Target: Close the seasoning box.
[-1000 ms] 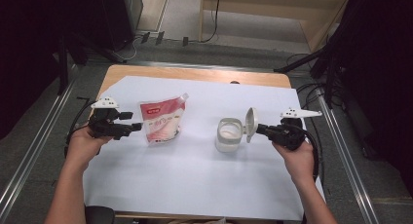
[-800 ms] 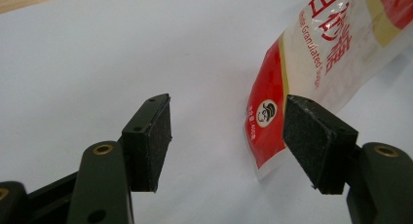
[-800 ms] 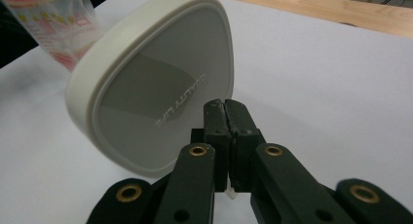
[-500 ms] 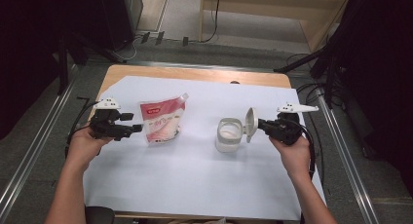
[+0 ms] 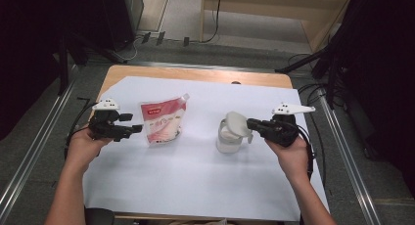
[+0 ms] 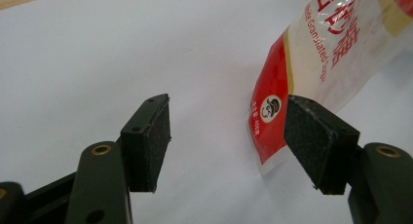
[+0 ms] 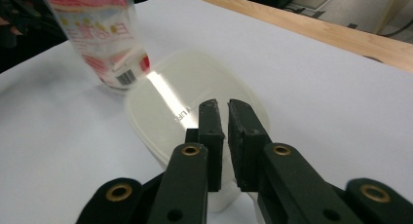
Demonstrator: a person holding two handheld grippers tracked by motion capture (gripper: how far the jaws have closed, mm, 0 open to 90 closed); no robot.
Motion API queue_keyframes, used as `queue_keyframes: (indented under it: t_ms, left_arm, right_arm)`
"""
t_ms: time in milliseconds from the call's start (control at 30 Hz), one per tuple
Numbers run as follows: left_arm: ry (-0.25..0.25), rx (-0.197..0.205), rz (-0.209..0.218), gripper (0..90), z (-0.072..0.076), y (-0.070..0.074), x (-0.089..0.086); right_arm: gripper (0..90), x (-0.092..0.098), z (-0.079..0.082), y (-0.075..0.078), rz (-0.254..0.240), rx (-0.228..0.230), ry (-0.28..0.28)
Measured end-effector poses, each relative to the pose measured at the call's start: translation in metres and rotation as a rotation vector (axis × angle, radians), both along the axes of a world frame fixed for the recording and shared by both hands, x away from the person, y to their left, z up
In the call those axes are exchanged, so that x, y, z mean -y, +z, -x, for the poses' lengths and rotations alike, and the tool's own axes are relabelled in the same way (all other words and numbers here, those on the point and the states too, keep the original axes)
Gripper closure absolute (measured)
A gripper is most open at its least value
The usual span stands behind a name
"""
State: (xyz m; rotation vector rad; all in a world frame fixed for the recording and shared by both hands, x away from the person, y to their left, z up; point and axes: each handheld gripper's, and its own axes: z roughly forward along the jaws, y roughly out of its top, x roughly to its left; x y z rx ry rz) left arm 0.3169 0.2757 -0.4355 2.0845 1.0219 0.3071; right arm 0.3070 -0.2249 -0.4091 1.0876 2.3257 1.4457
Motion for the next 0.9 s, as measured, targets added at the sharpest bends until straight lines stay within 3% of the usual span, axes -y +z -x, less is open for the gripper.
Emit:
queue_keyframes:
  t_ms: [200, 433, 900]
  left_arm:
    - [-0.005, -0.014, -0.015, 35.1, 0.001, 0.0, -0.001]
    - [0.005, -0.001, -0.006, 34.9, 0.003, -0.001, -0.001]
    - [-0.005, 0.0, 0.002, 34.8, 0.003, 0.0, -0.001]
  right_arm:
    - [74.6, 0.0, -0.001, 0.0, -0.001, -0.004, 0.023]
    - [60.3, 0.009, 0.001, -0.003, 0.001, 0.002, 0.006]
    - [51.9, 0.04, 0.007, -0.018, -0.012, 0.023, -0.042]
